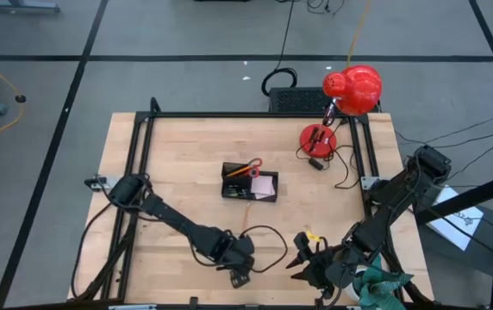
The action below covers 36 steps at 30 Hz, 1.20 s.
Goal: Pick and place office supplies into organizer
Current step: Put the pencil into the desk organizer
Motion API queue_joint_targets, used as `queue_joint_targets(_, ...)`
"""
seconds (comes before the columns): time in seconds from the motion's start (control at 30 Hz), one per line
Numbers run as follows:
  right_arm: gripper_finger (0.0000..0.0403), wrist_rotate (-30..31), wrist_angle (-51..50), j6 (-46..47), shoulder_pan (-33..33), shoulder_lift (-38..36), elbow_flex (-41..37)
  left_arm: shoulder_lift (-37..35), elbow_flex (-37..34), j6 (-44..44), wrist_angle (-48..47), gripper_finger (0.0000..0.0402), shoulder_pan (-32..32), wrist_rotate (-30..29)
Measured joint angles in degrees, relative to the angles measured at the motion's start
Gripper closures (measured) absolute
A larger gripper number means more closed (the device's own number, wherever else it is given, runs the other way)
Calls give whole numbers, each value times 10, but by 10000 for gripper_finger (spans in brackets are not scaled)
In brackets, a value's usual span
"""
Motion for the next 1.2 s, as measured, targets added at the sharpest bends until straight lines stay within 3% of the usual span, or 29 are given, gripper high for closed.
queue_joint_targets(0.23,275,0,-30,4,4,-2,0,0,2,45,-10,147,17,34)
queue_joint_targets(0.37,275,2,-46,15,5,-7,0,0,14,-51,-14,147,38,37)
queue_joint_targets(0.5,275,3,-71,-1,5,-38,0,-1,36,-17,-8,147,56,42)
queue_joint_targets(0.6,275,-35,-75,-40,8,-68,0,-1,56,2,-10,147,63,35)
queue_joint_targets(0.8,275,-108,-71,-74,22,-128,-4,-2,78,-77,-28,147,87,-36)
queue_joint_targets(1.03,275,-121,17,-66,51,-196,-115,-3,100,-173,-157,147,110,-108)
queue_joint_targets(1.2,275,-124,130,-51,73,-244,-235,0,100,-222,-157,147,120,-120)
